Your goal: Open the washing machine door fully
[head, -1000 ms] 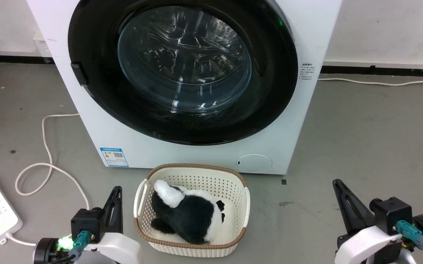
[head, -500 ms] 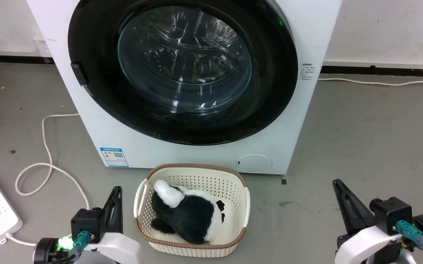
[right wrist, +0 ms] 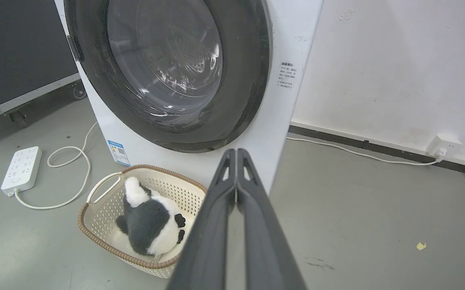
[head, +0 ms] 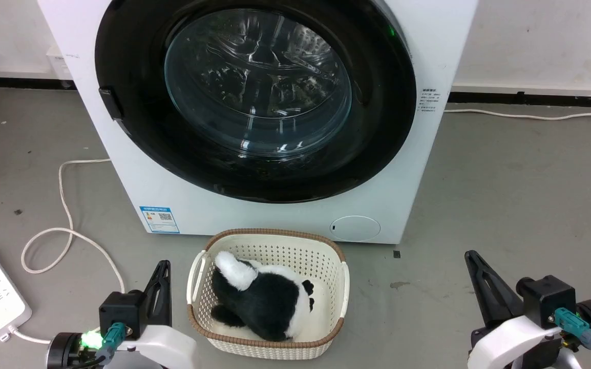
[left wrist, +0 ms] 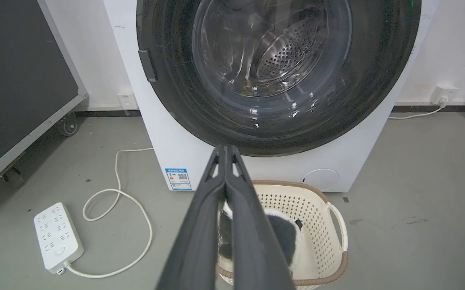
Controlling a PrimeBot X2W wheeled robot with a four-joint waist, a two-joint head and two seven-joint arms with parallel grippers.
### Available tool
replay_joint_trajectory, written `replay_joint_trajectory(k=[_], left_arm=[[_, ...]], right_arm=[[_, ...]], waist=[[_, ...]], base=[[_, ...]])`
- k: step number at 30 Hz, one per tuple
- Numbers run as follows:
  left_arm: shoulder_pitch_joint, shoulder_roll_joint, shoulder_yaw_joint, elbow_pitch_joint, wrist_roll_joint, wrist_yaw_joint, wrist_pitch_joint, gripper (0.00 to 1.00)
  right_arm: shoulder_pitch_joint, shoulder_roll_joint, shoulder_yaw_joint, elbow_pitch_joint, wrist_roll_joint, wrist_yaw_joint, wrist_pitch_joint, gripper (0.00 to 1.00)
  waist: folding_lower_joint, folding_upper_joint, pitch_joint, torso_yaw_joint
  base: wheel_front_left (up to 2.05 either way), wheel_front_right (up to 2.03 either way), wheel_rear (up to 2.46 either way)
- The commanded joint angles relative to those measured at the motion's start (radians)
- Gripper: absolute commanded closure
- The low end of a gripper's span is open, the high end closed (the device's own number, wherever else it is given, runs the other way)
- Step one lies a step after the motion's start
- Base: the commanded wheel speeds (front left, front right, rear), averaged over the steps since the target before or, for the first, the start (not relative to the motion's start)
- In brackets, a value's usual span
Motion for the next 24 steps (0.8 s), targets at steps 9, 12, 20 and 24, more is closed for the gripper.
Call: replay_joint_trajectory(k=[9, 12, 20, 24], left_arm=[[0.0, 0.0, 0.001, 0.001, -0.002, 0.0, 0.0, 0.0], [0.001, 0.0, 0.0, 0.001, -0.002, 0.0, -0.002, 0.0], [0.004, 0.0, -0.005, -0.002, -0.004, 0.001, -0.019, 0.0], [0.006, 0.0, -0.007, -0.004, -0.004, 0.002, -0.027, 0.0]], right_arm=[[0.0, 0.0, 0.001, 0.0, 0.0, 0.0, 0.0, 0.0], [0.0, 0.0, 0.002, 0.0, 0.002, 0.0, -0.002, 0.0], [0.004, 0.0, 0.001, 0.005, 0.016, 0.0, -0.018, 0.0], [0.006, 0.0, 0.001, 0.006, 0.02, 0.0, -0.027, 0.0]], waist=[[0.0, 0.0, 0.0, 0.0], [0.0, 0.0, 0.0, 0.0], [0.0, 0.0, 0.002, -0.001], [0.0, 0.0, 0.005, 0.0]], base=[[0.0, 0.0, 0.0], [0.0, 0.0, 0.0], [0.0, 0.0, 0.0], [0.0, 0.0, 0.0]])
